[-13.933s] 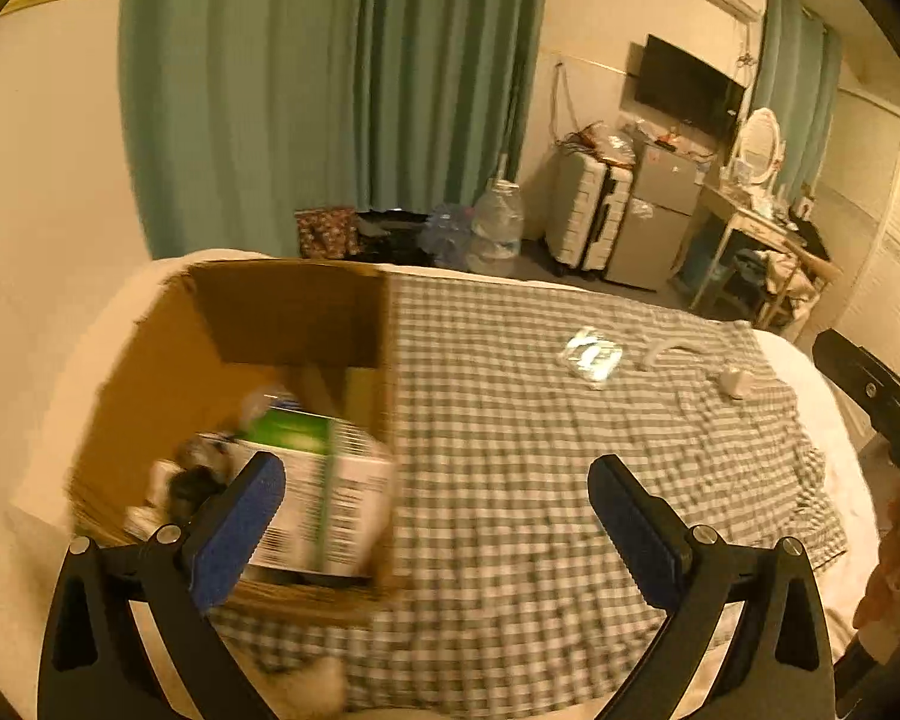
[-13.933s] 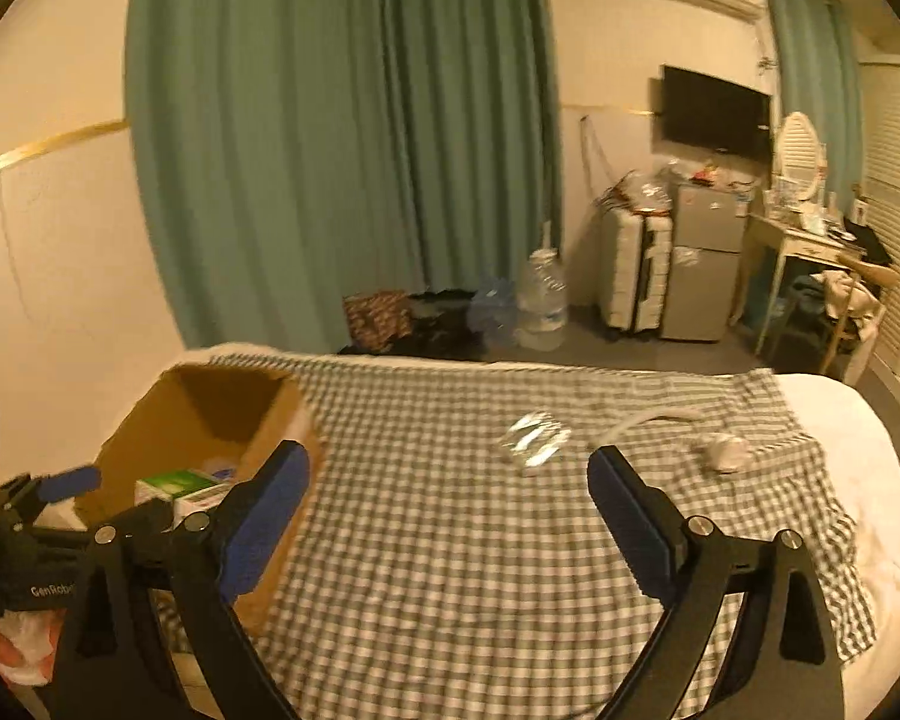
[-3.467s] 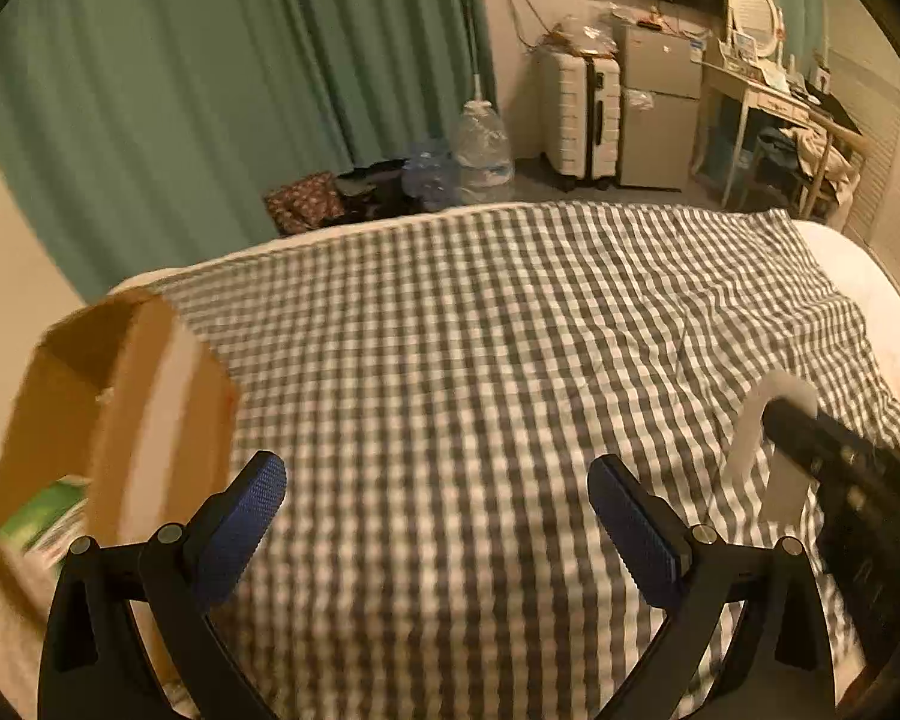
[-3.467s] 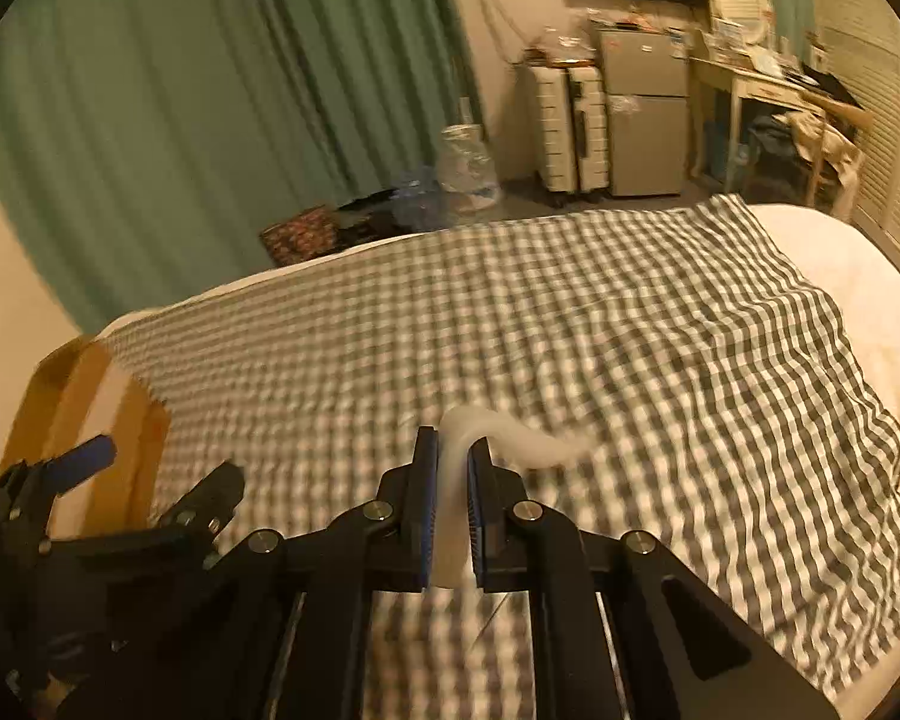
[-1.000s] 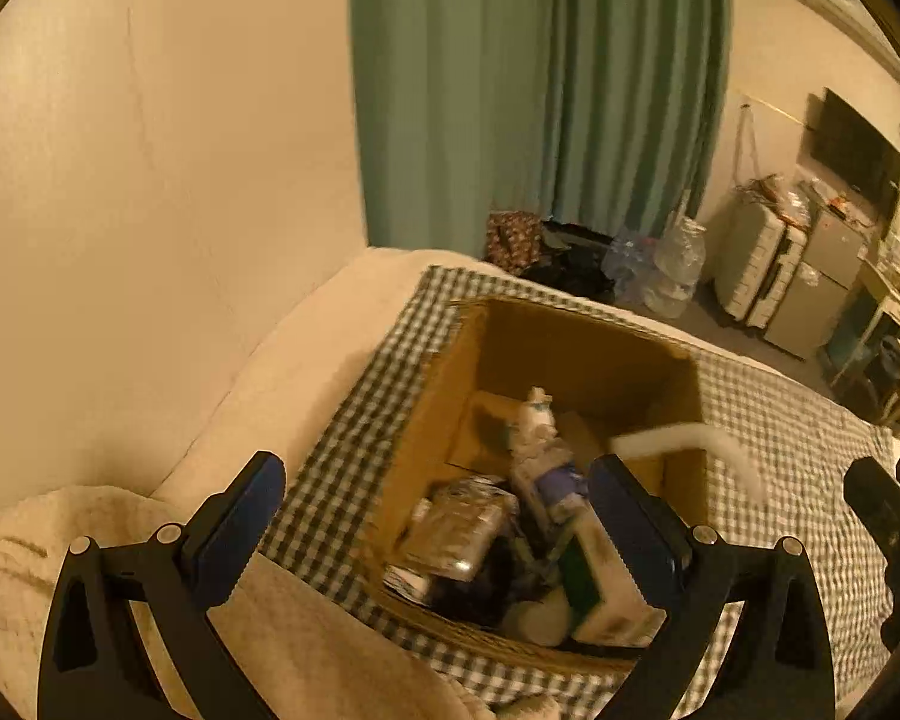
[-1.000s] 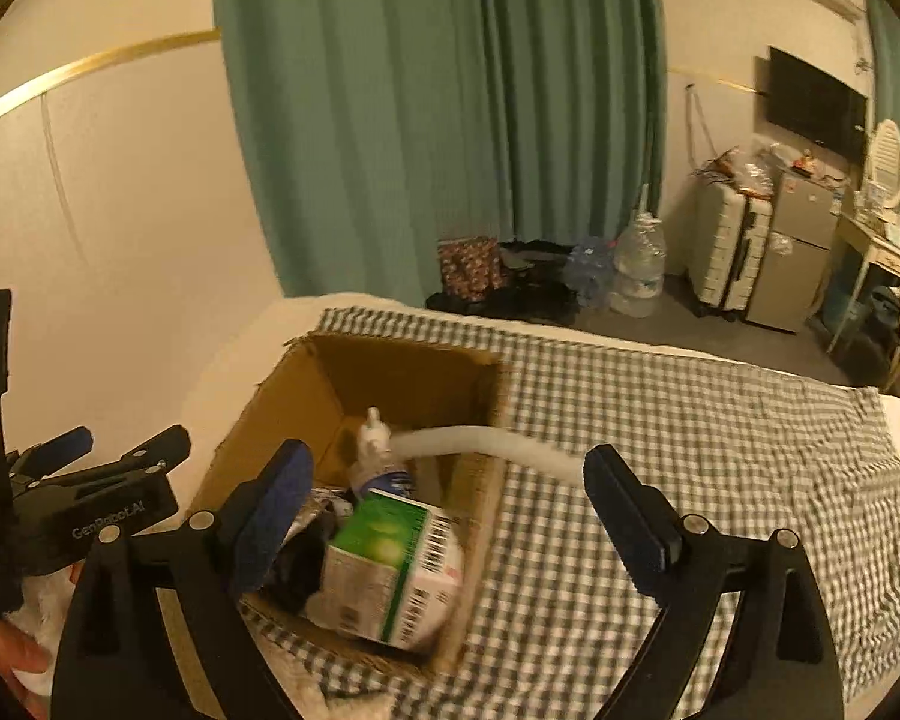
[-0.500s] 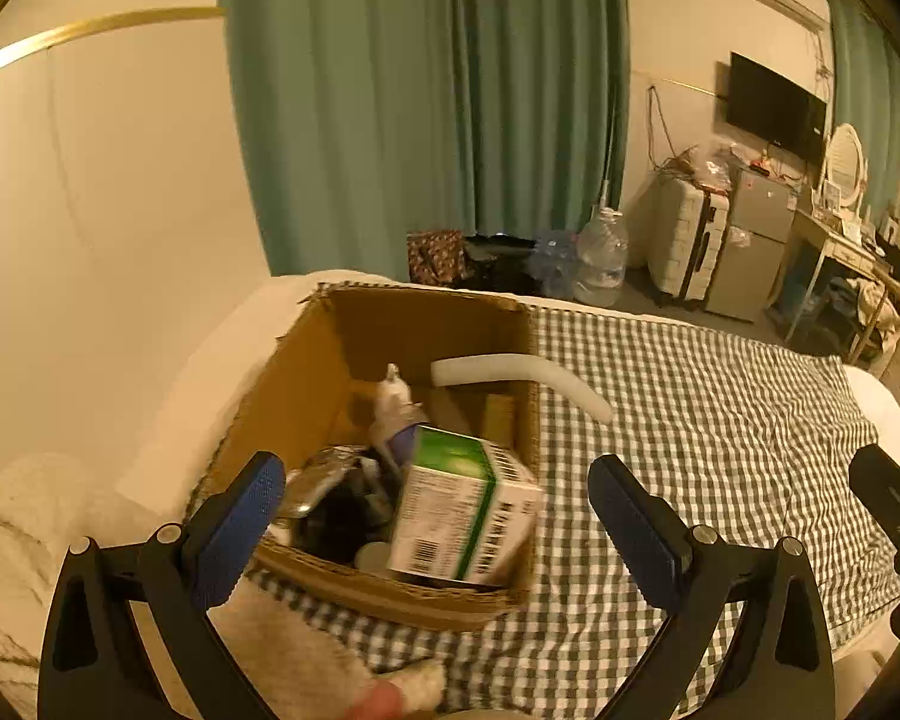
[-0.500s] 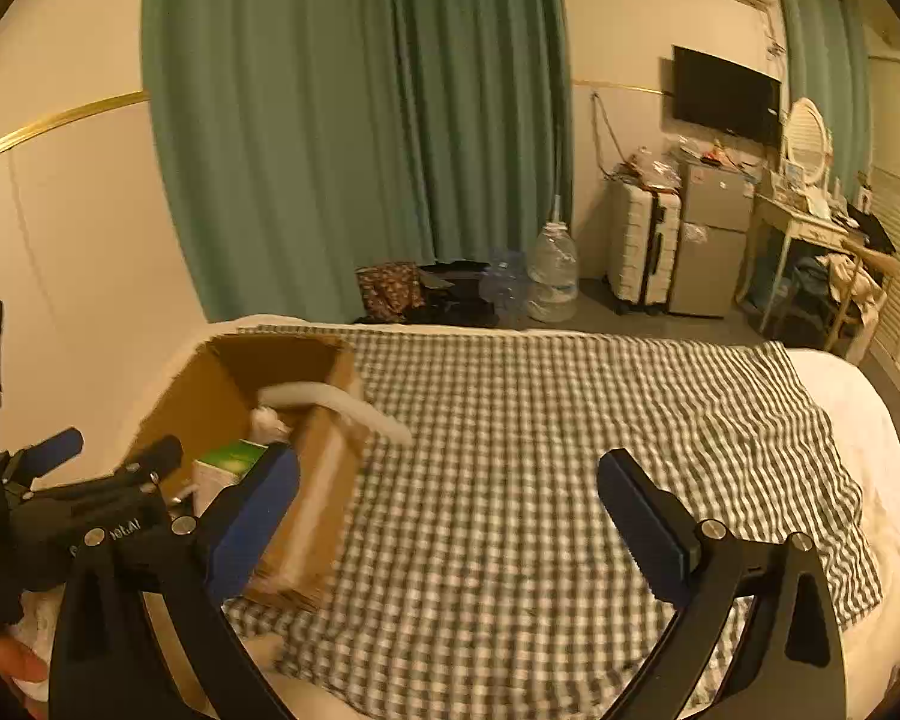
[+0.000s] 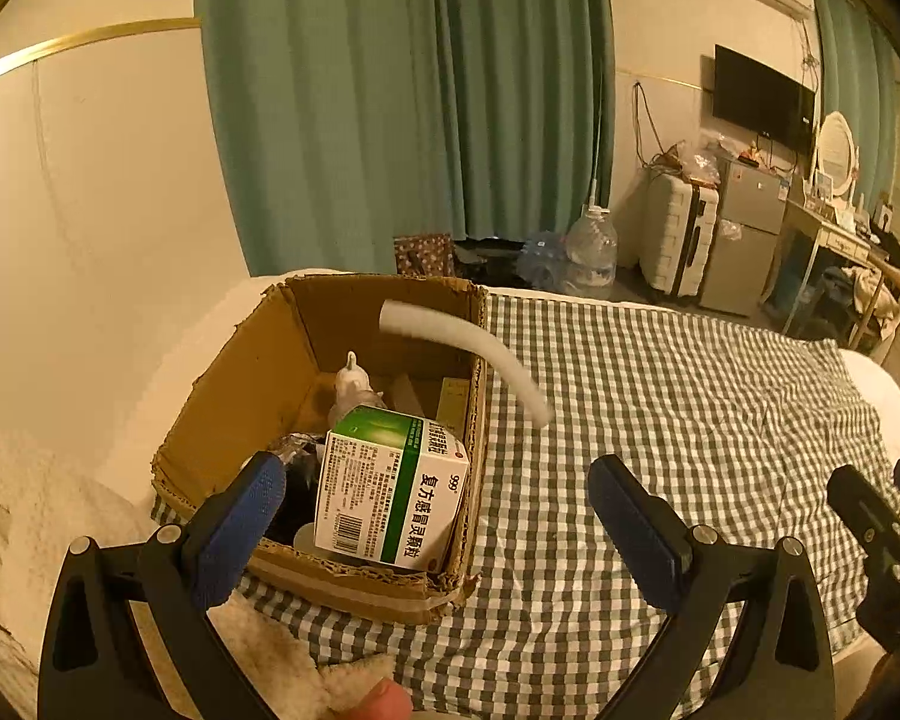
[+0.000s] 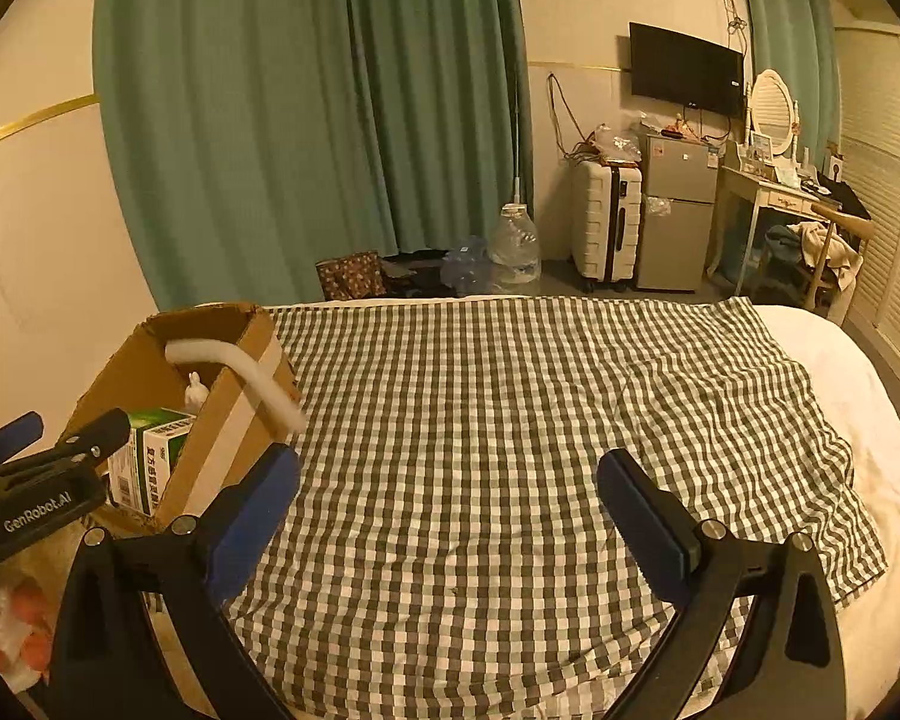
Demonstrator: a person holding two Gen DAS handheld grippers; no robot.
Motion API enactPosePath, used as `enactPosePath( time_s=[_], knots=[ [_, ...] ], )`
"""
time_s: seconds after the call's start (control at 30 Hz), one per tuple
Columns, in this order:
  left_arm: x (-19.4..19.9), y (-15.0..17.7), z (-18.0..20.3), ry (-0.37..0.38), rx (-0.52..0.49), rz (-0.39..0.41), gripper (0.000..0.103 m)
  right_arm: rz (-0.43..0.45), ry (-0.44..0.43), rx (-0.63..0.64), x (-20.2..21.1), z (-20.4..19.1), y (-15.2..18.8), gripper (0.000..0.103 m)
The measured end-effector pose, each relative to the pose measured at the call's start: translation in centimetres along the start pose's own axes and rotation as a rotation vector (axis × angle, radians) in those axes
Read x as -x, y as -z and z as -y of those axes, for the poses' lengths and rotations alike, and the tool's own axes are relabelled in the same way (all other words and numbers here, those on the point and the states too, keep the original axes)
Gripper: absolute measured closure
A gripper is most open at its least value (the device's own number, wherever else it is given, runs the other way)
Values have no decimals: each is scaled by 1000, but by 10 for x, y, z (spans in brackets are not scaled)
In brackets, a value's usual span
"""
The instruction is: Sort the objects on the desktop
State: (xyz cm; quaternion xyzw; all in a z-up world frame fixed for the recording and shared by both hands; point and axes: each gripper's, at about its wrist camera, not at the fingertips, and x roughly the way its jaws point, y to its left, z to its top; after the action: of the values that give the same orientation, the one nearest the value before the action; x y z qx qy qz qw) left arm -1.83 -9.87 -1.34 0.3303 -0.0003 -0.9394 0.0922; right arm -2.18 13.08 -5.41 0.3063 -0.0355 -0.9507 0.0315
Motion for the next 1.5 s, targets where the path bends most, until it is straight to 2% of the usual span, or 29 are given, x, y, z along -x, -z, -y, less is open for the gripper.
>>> enactPosePath(
  time_s=[0.3,0.97,1.23,1.5],
  knots=[
    [-6,9,2,-14,-13,-21,0,-16,-1,1,-1,-1,5,3],
    [-6,11,0,-41,-24,-8,0,-35,1,14,-5,-10,6,3],
    [-13,19,0,-58,-16,-9,0,-66,-1,11,-19,-7,18,3],
    [-34,27,10,2,17,-69,0,-129,-7,-13,-52,1,32,3]
  ],
)
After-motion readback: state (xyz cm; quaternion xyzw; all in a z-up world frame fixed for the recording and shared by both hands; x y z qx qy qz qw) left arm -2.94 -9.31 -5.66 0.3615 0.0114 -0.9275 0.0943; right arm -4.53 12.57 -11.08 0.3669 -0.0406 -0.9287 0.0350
